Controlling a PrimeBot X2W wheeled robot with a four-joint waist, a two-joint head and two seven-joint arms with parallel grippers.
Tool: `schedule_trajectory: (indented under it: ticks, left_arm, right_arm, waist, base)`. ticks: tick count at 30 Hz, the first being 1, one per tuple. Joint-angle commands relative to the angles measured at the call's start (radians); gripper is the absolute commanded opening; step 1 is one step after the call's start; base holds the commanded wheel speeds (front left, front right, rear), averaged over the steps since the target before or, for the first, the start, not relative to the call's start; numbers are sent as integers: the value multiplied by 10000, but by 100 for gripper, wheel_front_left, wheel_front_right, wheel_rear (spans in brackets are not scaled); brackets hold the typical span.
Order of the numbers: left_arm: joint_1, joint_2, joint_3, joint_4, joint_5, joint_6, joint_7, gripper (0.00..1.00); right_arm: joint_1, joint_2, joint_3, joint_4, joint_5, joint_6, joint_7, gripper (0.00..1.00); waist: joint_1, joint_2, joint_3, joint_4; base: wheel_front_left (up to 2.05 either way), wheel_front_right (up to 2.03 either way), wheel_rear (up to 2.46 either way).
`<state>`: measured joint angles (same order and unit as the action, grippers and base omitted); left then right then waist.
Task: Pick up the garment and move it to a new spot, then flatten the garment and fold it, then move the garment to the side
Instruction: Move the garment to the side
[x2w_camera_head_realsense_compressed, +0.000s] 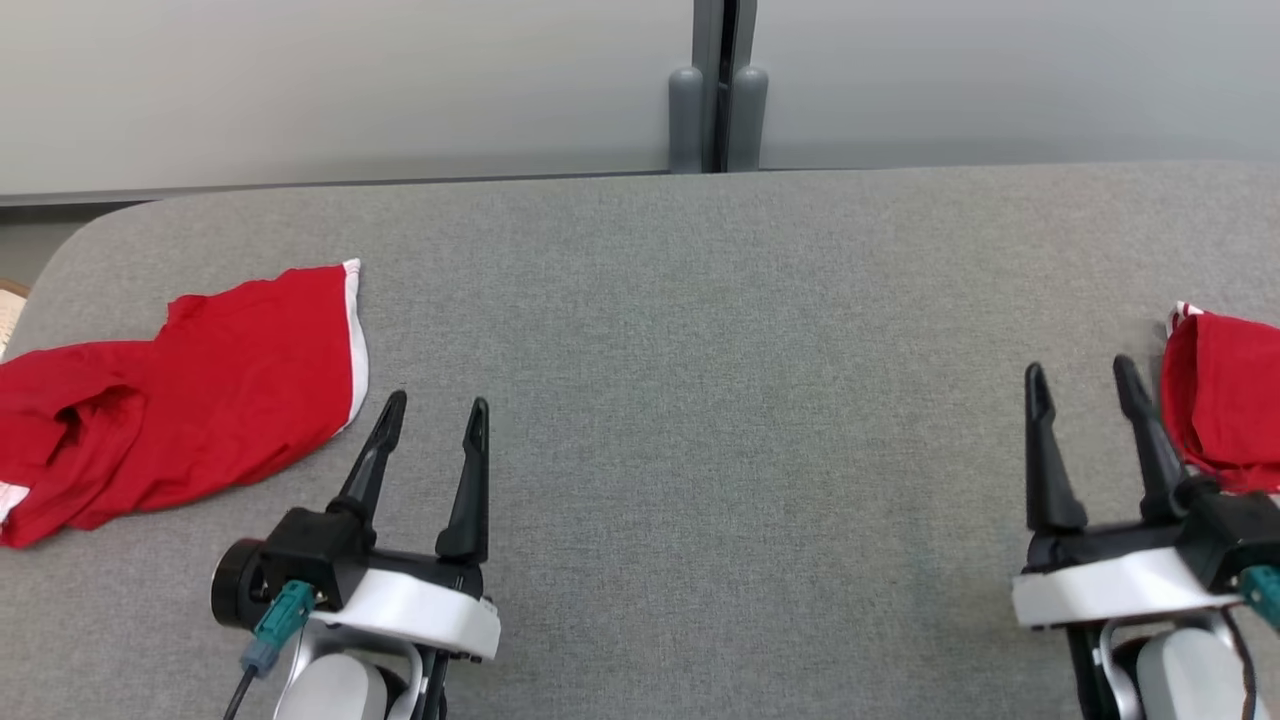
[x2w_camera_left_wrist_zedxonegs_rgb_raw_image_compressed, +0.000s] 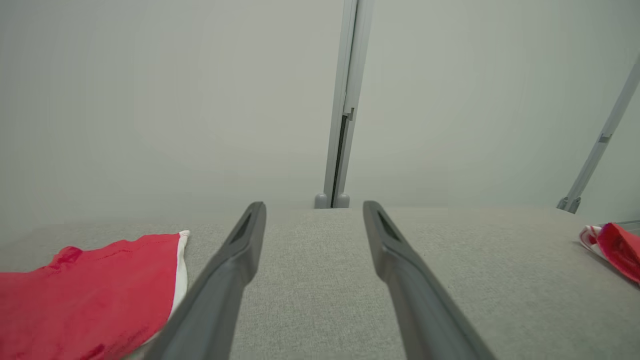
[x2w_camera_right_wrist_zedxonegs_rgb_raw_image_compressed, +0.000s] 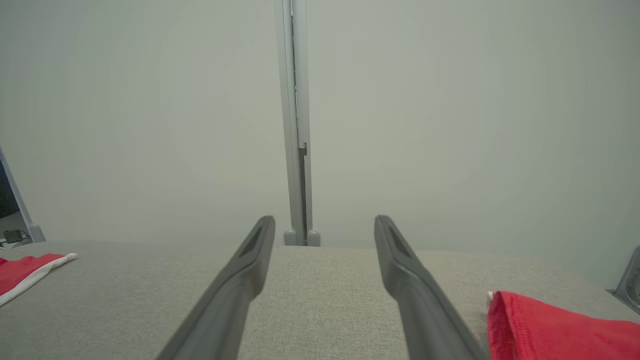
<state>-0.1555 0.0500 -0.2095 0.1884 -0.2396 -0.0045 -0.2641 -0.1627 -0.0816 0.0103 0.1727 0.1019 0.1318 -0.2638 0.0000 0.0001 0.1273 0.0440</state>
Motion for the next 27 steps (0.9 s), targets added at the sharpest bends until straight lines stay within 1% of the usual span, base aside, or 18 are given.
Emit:
schedule_trajectory:
  ticks: [1,4,9,27]
  left_arm:
    - [136,20,65,108,-71,76,0,100]
    - [291,19,121,272,-109,153,0,100]
    - [437,22,211,422,-149,158,0,100]
    - [444,21,287,355,-240,153,-1,100]
  right_arm:
    - [247,64,11,-26,-102,-21,-9,100]
    - [496,201,93,33,-149,-21,-9,100]
    - [643,283,119,138,-147,-21,-8,100]
    - [630,304,192,234,190,-20,-8,100]
  waist:
    - [0,-1,-115,41]
    - [0,-1,-199,35]
    - [0,-1,-286,10]
    - [0,-1,-363,-3]
  base:
    - [0,0,0]
    - [0,0,0]
    - [0,0,0]
    - [0,0,0]
